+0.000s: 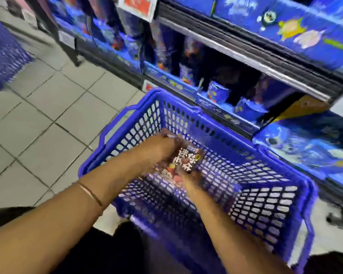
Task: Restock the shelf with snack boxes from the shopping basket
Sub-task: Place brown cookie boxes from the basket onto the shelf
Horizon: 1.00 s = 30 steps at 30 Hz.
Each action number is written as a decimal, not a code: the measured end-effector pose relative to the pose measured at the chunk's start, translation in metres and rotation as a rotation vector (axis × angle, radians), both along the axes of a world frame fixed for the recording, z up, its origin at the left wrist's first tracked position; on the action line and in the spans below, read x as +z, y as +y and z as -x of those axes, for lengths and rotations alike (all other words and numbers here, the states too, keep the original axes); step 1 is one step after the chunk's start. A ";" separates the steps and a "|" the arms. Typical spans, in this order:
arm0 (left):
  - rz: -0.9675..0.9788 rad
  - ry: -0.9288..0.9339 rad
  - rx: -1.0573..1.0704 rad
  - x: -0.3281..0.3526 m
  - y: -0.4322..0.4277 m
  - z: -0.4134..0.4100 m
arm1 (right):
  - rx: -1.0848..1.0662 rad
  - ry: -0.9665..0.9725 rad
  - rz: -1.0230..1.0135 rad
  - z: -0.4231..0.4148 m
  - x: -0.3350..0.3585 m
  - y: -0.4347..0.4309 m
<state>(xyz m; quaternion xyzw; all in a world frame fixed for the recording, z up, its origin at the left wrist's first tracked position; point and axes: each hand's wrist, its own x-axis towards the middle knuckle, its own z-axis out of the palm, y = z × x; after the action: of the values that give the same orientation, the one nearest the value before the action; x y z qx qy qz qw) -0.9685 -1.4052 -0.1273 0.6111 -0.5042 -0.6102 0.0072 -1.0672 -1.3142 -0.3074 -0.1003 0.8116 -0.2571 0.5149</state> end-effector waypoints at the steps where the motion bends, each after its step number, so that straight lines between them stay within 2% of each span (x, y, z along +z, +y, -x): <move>1: 0.012 0.011 -0.002 0.000 0.001 0.004 | 0.015 -0.014 0.016 -0.001 -0.003 0.001; 9: -0.045 -0.045 0.007 0.022 0.016 0.009 | -0.001 -0.019 0.024 0.007 0.035 0.015; 17: -0.006 -0.009 -0.004 0.019 0.011 -0.004 | -0.120 -0.231 0.154 0.009 0.090 0.029; 21: -0.008 0.120 0.006 0.025 0.011 -0.006 | -0.058 -0.278 0.344 0.008 0.137 0.035; 26: -0.038 0.331 0.154 0.032 0.005 -0.002 | 0.089 -0.210 0.488 -0.003 0.172 0.028; 30: -0.007 0.393 0.257 0.044 -0.004 -0.006 | -0.002 -0.153 0.536 0.002 0.177 0.019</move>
<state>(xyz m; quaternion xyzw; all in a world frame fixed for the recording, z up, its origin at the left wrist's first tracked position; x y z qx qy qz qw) -0.9622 -1.4096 -0.0829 0.5398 -0.4091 -0.7131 0.1809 -1.0690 -1.2956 -0.1303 -0.2127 0.6734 -0.4700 0.5295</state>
